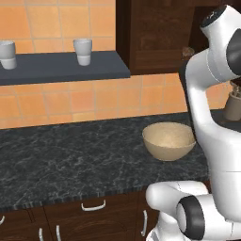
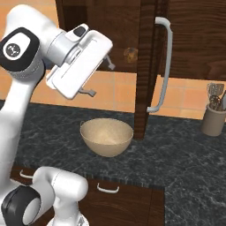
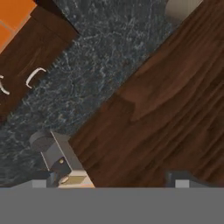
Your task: Open the cabinet, pick up the bread from the cabinet and place it in the basket. Then move the basket to the dining counter.
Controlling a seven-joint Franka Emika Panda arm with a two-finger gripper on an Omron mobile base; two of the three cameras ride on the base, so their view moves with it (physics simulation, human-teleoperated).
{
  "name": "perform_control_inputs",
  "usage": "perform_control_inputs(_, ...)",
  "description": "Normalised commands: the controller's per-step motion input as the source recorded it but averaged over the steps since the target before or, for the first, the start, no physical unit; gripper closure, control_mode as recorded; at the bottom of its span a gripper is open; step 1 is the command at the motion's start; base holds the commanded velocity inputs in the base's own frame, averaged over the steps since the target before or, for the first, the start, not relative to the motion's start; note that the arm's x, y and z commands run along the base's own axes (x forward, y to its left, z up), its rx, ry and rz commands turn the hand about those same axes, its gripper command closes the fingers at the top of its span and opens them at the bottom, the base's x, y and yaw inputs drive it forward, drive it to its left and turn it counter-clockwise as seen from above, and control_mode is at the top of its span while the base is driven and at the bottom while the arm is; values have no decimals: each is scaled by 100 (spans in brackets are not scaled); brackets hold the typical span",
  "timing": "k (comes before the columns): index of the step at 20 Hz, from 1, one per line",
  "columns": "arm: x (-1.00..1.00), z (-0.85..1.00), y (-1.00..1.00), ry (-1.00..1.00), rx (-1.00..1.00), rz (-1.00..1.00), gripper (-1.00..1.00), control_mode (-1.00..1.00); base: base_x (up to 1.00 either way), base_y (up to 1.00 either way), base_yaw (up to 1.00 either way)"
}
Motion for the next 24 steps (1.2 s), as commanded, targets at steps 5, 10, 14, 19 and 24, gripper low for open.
perform_control_inputs(5,33,-23,100,-5,2,-15,-100,-100,0,0,0)
perform_control_inputs(10,53,-54,60,-17,16,-55,-100,-100,0,0,0)
perform_control_inputs(14,59,-81,33,-26,38,-65,-100,-100,0,0,0)
perform_control_inputs(19,39,-54,26,-58,19,-59,-100,-100,0,0,0)
perform_control_inputs(24,26,-12,2,-85,5,-51,-100,-100,0,0,0)
